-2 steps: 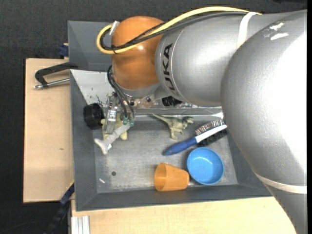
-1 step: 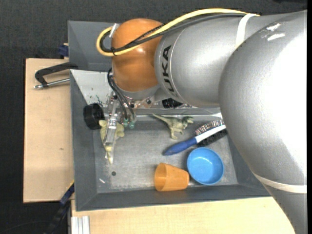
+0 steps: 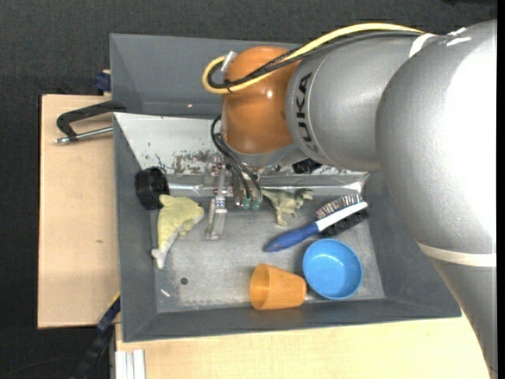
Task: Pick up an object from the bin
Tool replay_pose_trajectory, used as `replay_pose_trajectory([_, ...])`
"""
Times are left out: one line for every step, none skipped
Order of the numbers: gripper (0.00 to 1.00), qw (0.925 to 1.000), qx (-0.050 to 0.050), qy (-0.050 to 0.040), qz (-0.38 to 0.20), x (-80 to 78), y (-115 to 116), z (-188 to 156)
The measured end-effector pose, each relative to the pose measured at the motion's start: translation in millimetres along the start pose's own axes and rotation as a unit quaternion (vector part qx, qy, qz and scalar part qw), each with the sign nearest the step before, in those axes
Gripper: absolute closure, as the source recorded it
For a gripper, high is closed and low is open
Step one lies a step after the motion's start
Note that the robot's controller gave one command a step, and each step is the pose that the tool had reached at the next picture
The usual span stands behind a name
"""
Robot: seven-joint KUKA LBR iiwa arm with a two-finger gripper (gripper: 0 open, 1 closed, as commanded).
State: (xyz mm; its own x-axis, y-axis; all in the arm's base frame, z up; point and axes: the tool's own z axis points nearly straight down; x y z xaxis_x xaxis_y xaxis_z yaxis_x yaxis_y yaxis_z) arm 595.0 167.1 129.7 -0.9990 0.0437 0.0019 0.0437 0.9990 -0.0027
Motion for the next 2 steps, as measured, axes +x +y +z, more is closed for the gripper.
replay_pose_trajectory([0.00, 0.9977, -0.001, 0.0012, -0.068, 6.8, 23.7, 61.4])
replay_pose_trajectory([1.00, 0.9978, -0.002, -0.0014, -0.066, 5.0, 23.3, 58.3])
